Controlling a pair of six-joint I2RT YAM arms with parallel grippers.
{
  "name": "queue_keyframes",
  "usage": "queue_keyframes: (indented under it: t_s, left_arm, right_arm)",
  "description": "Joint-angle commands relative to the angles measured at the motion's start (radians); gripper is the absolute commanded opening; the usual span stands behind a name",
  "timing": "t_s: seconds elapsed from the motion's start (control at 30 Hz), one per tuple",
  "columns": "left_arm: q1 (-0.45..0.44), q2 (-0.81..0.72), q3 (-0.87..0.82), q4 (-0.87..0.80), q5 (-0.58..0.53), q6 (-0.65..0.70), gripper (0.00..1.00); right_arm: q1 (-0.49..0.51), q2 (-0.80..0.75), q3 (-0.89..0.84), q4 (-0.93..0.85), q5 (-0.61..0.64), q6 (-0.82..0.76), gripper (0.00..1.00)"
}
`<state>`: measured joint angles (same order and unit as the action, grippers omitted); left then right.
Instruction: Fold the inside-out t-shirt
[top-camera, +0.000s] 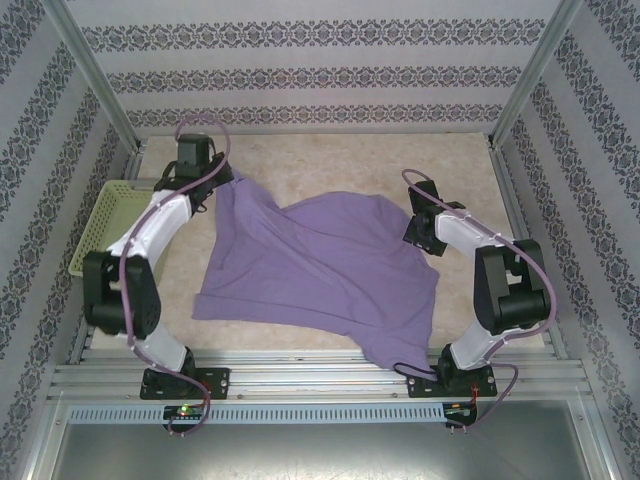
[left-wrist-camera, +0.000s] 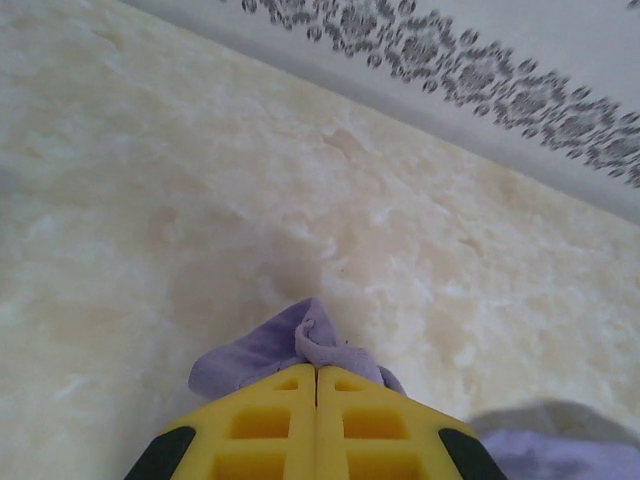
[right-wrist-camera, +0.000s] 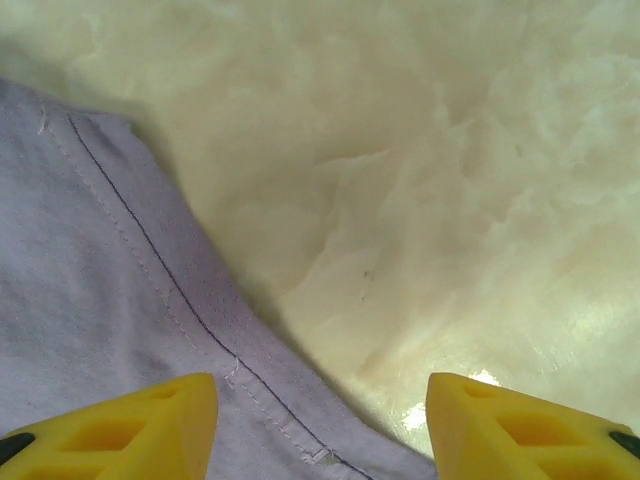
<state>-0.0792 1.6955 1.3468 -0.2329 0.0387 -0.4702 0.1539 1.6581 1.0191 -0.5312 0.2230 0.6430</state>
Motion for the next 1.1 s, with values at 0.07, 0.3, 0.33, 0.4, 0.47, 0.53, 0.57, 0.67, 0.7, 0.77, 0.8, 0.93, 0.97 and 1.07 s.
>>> queue_keyframes:
  t_s: [0.07, 0.3, 0.33, 0.4, 0.47, 0.53, 0.57, 0.67, 0.7, 0.77, 0.8, 0.93, 0.97, 1.07]
  left_arm:
    - [-0.004, 0.067, 0.012, -0.108, 0.033, 0.047, 0.0]
    - [-0.006, -0.033, -0.125, -0.017, 0.036, -0.022, 0.0]
    - [-0.007, -0.041, -0.139, -0.012, 0.033, -0.026, 0.0]
    - [-0.007, -0.056, -0.164, 0.006, 0.024, -0.039, 0.0]
    - [-0.007, -0.069, -0.182, 0.02, 0.014, -0.049, 0.0]
    - [-0.007, -0.073, -0.186, 0.021, 0.01, -0.051, 0.0]
    - [-0.006, -0.07, -0.183, 0.02, 0.008, -0.05, 0.0]
    - [-0.007, -0.064, -0.178, 0.018, 0.009, -0.052, 0.0]
    - [-0.007, -0.065, -0.18, 0.018, 0.004, -0.054, 0.0]
    - [-0.005, -0.065, -0.182, 0.016, -0.004, -0.058, 0.0]
    - [-0.004, -0.063, -0.182, 0.014, -0.009, -0.059, 0.0]
    - [0.018, -0.065, -0.158, -0.011, -0.025, -0.069, 0.0]
    - [0.027, -0.068, -0.151, -0.011, -0.022, -0.071, 0.0]
    - [0.055, -0.076, -0.114, -0.032, -0.017, -0.077, 0.0]
  right_arm:
    - [-0.002, 0.013, 0.098, 0.031, -0.076, -0.095, 0.62]
    - [0.001, 0.283, 0.412, -0.024, -0.169, -0.155, 0.68]
    - [0.008, 0.322, 0.466, -0.023, -0.206, -0.164, 0.69]
    - [0.026, 0.384, 0.546, -0.035, -0.26, -0.185, 0.7]
    - [0.058, 0.434, 0.619, -0.053, -0.285, -0.207, 0.73]
    - [0.082, 0.471, 0.662, -0.069, -0.287, -0.209, 0.76]
    - [0.092, 0.491, 0.682, -0.079, -0.286, -0.206, 0.76]
    - [0.106, 0.543, 0.736, -0.111, -0.284, -0.199, 0.73]
    - [0.107, 0.557, 0.75, -0.128, -0.284, -0.198, 0.69]
    - [0.11, 0.581, 0.77, -0.153, -0.281, -0.194, 0.58]
    - [0.11, 0.587, 0.772, -0.157, -0.282, -0.194, 0.49]
    - [0.109, 0.567, 0.776, -0.171, -0.263, -0.194, 0.12]
    - [0.108, 0.554, 0.781, -0.178, -0.239, -0.194, 0.03]
    - [0.107, 0.51, 0.823, -0.205, -0.169, -0.22, 0.0]
